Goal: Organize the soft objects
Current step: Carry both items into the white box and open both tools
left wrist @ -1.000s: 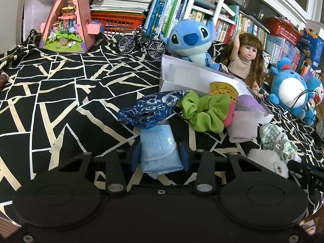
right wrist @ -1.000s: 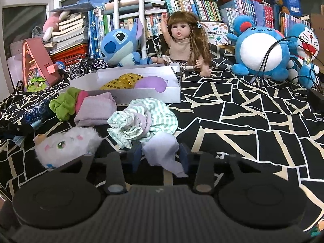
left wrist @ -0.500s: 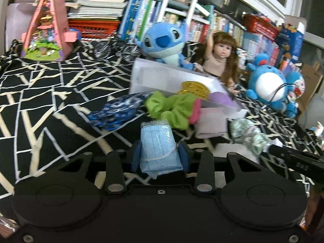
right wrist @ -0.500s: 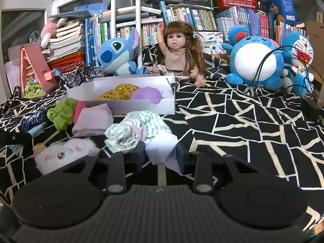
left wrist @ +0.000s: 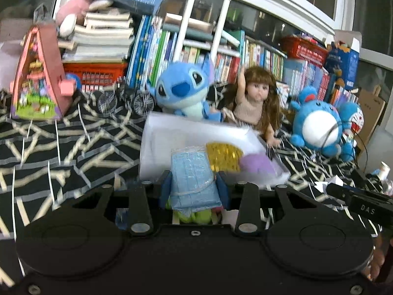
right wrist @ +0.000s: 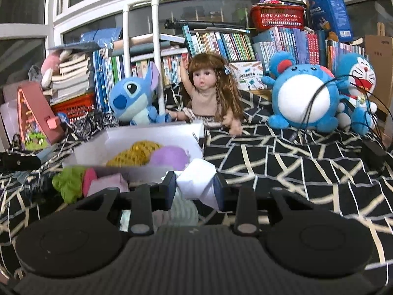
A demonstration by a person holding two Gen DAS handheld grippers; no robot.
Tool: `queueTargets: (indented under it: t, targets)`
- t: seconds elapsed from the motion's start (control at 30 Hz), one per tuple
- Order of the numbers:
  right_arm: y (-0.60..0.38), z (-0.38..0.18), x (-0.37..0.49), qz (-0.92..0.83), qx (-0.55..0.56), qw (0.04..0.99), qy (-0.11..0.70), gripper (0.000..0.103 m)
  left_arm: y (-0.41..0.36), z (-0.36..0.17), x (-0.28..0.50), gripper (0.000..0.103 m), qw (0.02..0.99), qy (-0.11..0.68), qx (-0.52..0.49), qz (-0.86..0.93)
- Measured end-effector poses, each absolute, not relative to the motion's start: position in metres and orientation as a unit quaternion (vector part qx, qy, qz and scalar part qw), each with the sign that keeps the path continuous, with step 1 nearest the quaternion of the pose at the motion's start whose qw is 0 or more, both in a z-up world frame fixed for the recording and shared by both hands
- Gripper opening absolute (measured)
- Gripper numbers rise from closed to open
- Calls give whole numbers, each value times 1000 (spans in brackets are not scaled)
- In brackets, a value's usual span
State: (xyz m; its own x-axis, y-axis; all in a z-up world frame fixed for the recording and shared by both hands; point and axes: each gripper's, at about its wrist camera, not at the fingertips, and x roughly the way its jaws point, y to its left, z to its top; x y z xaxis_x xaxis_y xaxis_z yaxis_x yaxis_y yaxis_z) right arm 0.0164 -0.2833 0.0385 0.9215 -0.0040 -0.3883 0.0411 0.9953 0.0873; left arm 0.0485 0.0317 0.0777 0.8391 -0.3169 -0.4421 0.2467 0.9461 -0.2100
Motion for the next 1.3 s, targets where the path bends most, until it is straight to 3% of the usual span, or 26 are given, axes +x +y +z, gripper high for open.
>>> queueTargets:
  t: [0.57,0.83,1.3]
  targets:
    - [-278,85,130,37,80,972,216,38,10,112,180,38,944,276,-67,-171]
    - [-293,58,189,39,129,947,291,38,-21,81,240,38,926,337,-61,-158]
    - [-276,39,235,39,123,935,329,38,-46,56,255,38,922,349,-35,-164]
